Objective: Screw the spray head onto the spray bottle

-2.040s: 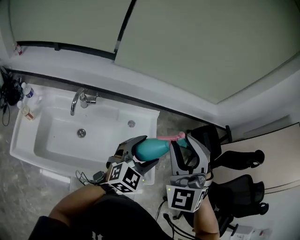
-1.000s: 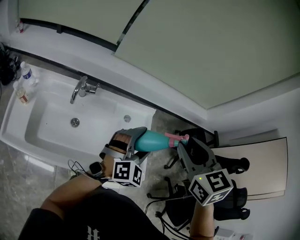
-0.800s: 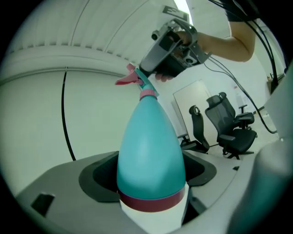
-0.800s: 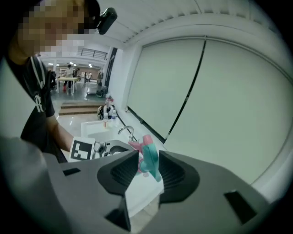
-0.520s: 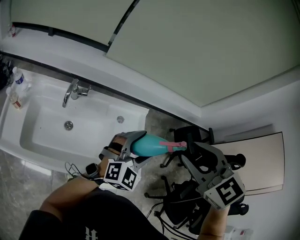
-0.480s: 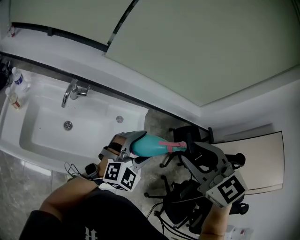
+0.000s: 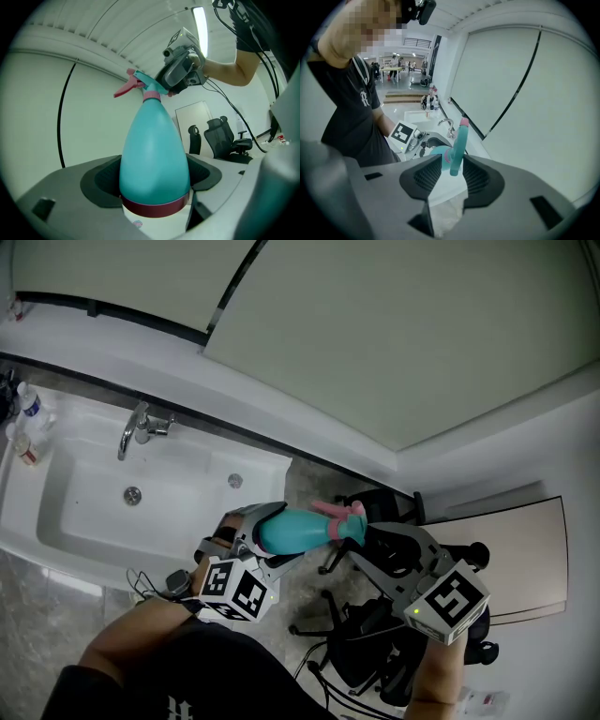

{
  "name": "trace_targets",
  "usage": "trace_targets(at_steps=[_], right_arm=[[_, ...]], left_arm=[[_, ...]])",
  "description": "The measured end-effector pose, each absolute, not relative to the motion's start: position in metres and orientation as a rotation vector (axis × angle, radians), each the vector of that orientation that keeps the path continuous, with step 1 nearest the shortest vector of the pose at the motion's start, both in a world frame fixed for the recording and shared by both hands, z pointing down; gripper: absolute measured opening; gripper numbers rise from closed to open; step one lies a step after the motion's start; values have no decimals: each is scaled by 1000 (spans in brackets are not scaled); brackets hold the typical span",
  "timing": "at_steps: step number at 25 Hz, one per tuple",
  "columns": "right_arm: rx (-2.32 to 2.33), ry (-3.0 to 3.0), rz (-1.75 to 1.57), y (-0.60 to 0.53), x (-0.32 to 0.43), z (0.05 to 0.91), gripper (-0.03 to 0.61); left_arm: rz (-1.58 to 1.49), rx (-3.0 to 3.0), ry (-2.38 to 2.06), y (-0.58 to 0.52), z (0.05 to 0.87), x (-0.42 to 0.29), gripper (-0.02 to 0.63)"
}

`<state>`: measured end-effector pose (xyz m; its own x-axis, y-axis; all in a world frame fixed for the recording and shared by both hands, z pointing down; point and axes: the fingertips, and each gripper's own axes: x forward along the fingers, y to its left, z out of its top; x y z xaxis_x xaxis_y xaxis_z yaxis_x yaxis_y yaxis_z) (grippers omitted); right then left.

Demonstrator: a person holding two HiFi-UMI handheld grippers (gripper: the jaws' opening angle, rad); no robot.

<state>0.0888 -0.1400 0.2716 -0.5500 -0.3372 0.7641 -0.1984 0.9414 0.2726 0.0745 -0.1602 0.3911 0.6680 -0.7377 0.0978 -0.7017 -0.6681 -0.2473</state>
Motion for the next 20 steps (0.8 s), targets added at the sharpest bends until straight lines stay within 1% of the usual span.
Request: trace_targets(at_steps=[7, 12, 15, 17, 20], right_arm=[[418, -2123, -102, -139, 95, 281, 136], [332, -2114, -57, -127, 85, 289, 135], [134, -2019, -168, -111, 95, 288, 135], [-1, -1926, -255, -92, 109, 271, 135], [50, -1943, -448, -97, 111, 229, 136]], left_arm=[[-283, -2715, 1159, -161, 392, 74, 399], [-279, -2717, 1137, -161, 387, 74, 399], [-263, -2722, 1119, -159, 383, 75, 399], [-258, -2728, 1101, -158, 381, 75, 399], [-256, -2730, 1075, -157, 380, 73, 399]])
